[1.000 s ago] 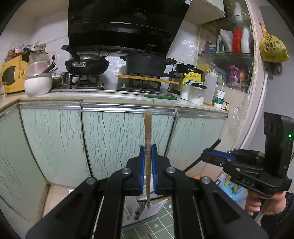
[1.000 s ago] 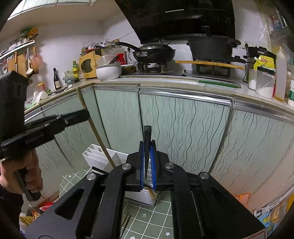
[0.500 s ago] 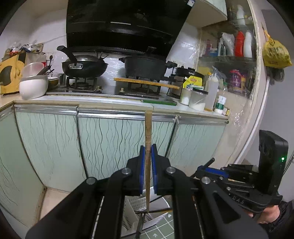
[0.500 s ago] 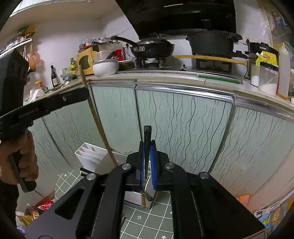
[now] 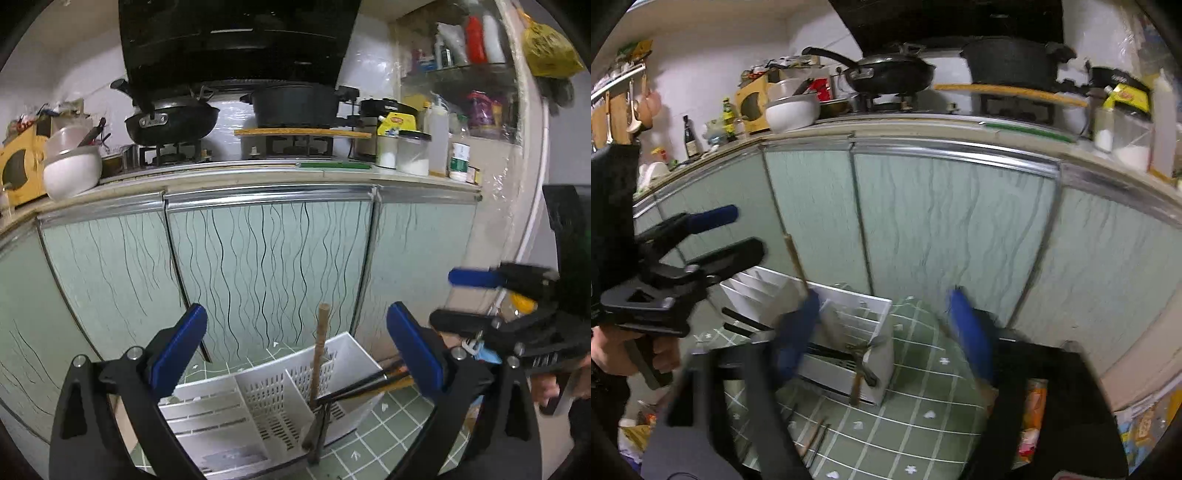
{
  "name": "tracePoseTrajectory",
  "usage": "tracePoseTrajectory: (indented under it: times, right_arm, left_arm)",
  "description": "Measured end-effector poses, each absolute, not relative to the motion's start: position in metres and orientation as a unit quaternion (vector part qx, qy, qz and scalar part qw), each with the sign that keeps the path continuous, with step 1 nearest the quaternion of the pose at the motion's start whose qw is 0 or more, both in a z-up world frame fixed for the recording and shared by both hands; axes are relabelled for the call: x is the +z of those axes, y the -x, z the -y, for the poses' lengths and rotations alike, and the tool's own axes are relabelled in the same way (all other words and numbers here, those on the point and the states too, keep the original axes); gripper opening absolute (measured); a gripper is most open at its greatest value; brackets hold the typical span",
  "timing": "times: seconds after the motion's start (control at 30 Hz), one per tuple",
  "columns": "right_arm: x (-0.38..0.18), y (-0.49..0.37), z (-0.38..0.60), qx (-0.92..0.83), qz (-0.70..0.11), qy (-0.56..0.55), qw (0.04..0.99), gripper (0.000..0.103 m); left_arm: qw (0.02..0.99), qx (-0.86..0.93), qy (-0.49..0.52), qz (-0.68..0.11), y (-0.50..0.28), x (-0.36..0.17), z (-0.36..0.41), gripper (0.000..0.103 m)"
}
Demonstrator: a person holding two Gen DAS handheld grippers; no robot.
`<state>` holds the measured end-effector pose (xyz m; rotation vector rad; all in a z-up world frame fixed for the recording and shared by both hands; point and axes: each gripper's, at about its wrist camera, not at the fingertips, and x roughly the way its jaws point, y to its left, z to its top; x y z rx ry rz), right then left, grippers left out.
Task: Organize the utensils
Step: 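Move both open tools back over the remaining chopsticks on the mat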
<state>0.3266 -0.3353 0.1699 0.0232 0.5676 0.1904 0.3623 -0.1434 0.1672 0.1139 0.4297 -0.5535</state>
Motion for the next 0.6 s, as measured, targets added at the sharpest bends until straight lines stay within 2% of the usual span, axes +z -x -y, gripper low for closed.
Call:
tracePoseTrajectory:
  times: [0.03, 0.07, 0.1, 0.27, 0.6]
  right_arm:
    - [0.171, -0.322, 0.337, 0.089, -0.279, -0.012, 0.956, 0.078]
    - [0.172, -0.318, 0.337, 0.083, -0.278, -0.011, 0.957, 0.088]
    - [0.175, -0.310, 0.338, 0.081, -0.272, -0.010, 0.959, 0.091]
    - [0.182, -0.277, 0.334, 0.085, -0.260, -0.005, 0.962, 0.095]
    - [0.171, -0.204, 0.314, 0.085, -0.263, 0.002, 0.961, 0.095]
  left_arm:
    - [0.940, -0.261, -0.065, -0.211, -0.357, 0.167, 0.142, 0.096]
    - [0.941, -0.255, -0.071, -0.212, -0.353, 0.167, 0.140, 0.097]
    - [0.941, -0.252, -0.076, -0.212, -0.348, 0.167, 0.137, 0.098]
    - [0.942, -0.239, -0.092, -0.217, -0.314, 0.165, 0.123, 0.098]
    - [0.953, -0.199, -0.069, -0.220, -0.245, 0.155, 0.080, 0.098]
